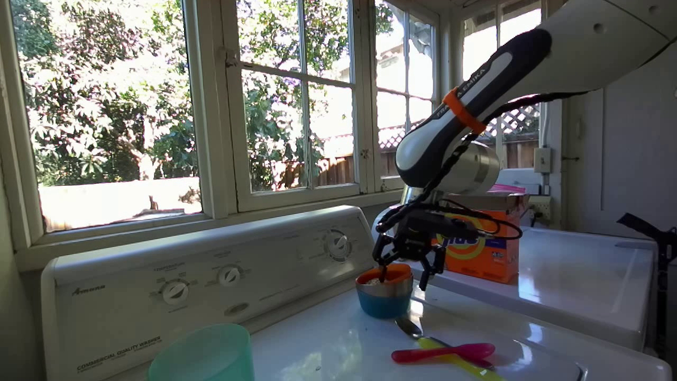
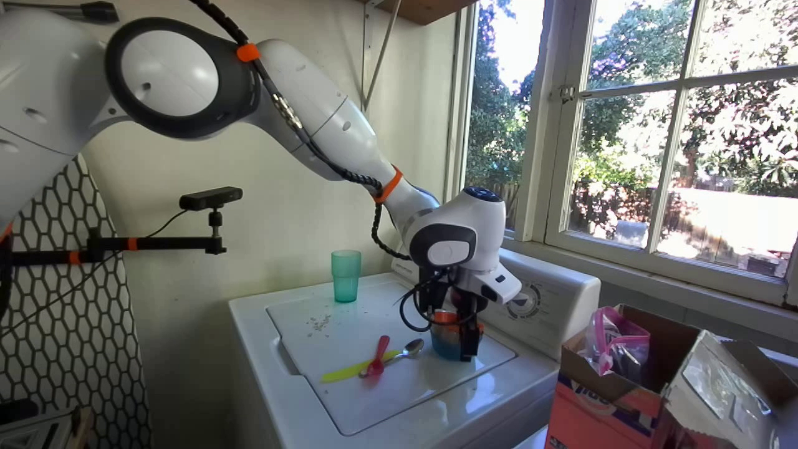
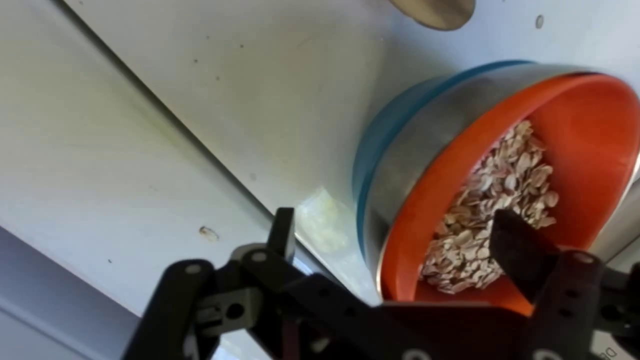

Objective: Open the lid of the box, then put the silver bowl in the blue bowl and move the bowls to the left

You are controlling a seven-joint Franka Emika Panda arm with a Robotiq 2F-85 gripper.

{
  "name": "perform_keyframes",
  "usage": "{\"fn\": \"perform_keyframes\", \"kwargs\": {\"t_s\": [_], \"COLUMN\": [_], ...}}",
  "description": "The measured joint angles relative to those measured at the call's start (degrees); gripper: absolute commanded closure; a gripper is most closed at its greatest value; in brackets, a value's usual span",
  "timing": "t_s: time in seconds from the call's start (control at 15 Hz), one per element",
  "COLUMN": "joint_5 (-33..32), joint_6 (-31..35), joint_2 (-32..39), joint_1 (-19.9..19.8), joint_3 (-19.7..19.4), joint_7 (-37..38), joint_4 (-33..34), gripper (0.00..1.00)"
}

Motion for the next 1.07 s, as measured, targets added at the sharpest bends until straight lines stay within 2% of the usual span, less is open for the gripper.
{"fn": "perform_keyframes", "kwargs": {"t_s": [0.6,1.07], "joint_5": [1.0,0.4], "joint_6": [0.5,0.0], "joint_2": [2.4,2.4], "joint_1": [-0.2,0.5], "joint_3": [0.2,0.4], "joint_7": [0.0,0.0], "joint_4": [3.3,3.9], "gripper": [0.96,0.96]}}
